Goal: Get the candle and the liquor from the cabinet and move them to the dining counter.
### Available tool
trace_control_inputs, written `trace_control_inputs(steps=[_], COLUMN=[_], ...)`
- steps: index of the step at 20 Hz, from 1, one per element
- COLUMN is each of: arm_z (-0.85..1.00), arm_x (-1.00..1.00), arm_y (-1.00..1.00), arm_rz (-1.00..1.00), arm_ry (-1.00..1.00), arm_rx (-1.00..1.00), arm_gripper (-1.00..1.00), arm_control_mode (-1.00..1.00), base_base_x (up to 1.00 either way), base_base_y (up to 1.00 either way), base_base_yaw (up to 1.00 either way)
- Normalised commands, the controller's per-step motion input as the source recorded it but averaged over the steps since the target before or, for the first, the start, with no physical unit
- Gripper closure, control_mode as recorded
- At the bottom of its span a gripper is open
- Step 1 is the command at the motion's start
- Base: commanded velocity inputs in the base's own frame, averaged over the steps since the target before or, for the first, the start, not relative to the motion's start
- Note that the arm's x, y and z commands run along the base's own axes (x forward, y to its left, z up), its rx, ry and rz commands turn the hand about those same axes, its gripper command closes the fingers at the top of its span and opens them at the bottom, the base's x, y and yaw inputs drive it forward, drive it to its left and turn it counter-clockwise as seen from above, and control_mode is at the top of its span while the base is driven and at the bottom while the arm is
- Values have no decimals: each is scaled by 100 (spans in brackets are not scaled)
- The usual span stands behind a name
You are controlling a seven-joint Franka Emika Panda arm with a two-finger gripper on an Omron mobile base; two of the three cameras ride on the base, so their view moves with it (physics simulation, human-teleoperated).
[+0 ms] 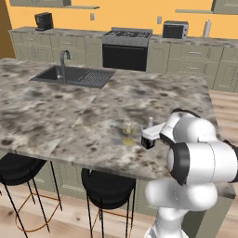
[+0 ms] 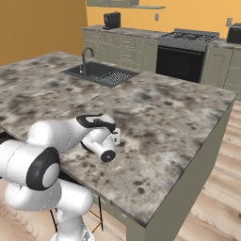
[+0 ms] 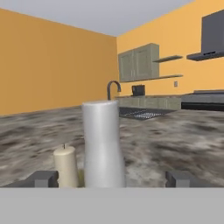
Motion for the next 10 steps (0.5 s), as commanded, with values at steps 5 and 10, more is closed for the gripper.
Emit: trace_control_inputs(steps=[5, 10], arm_z=[4, 23], arm_x=[-26, -22], arm_y=[-2, 0], arm_rz=[-3, -15], arm_ry=[2, 17], arm_rx=[0, 0], arm_gripper=[-100, -100], arm_control_mode=[-100, -100], base_base_x=[0, 0], base_base_y=[0, 0], base_base_yaw=[0, 0])
